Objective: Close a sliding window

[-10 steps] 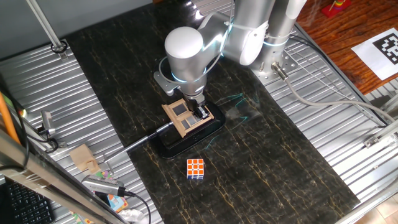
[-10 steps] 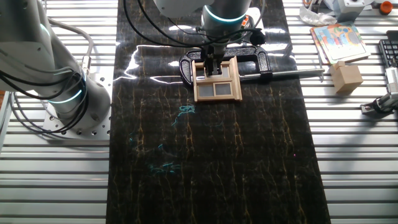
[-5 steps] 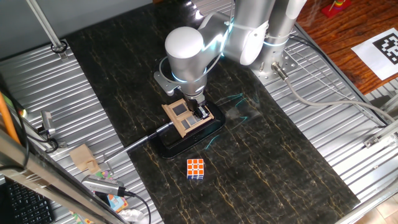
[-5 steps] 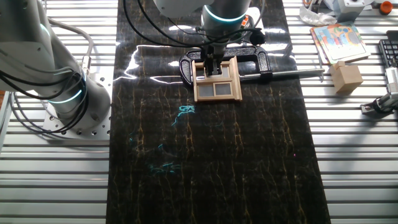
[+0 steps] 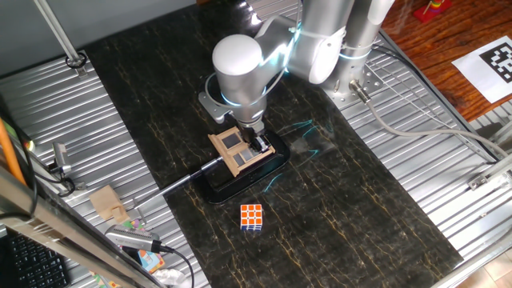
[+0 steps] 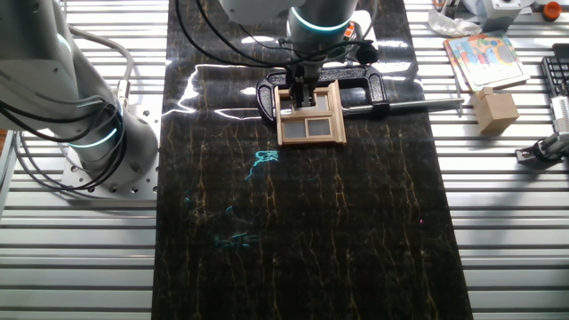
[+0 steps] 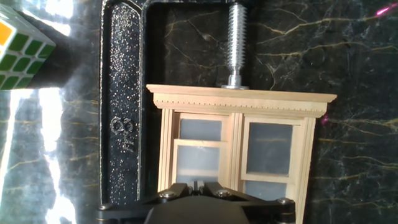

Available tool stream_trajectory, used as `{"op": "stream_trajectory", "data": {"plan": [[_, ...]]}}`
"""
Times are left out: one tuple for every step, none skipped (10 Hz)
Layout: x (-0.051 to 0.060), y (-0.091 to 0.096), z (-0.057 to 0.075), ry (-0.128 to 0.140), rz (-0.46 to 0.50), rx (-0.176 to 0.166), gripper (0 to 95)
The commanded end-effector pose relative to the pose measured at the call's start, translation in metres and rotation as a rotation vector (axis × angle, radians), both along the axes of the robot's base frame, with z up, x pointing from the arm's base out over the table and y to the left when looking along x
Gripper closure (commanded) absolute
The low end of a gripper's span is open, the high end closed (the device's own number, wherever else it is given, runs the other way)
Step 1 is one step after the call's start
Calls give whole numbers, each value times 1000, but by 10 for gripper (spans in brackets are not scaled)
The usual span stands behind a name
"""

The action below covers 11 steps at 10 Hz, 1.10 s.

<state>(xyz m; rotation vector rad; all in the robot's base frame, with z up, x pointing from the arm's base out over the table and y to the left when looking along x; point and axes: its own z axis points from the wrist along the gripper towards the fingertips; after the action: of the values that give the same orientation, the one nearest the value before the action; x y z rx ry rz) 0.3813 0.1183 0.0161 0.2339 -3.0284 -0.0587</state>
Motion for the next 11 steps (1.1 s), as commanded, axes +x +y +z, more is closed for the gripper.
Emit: {"op": "stream_trajectory", "data": {"plan": [[-1, 0, -2, -1, -1, 1, 950], [-1, 0, -2, -1, 0, 0, 950], [-1, 0, -2, -3, 0, 0, 950], [1, 0, -2, -4, 2, -4, 950], [3, -1, -1, -4, 2, -3, 950], [4, -1, 0, -4, 2, -1, 950], [7, -1, 0, -3, 5, -1, 950], [7, -1, 0, -3, 12, -2, 950], [7, -2, 0, -3, 27, -3, 950], [7, -2, 0, 2, 72, -22, 950], [7, -2, 0, 5, 79, -22, 950]]}}
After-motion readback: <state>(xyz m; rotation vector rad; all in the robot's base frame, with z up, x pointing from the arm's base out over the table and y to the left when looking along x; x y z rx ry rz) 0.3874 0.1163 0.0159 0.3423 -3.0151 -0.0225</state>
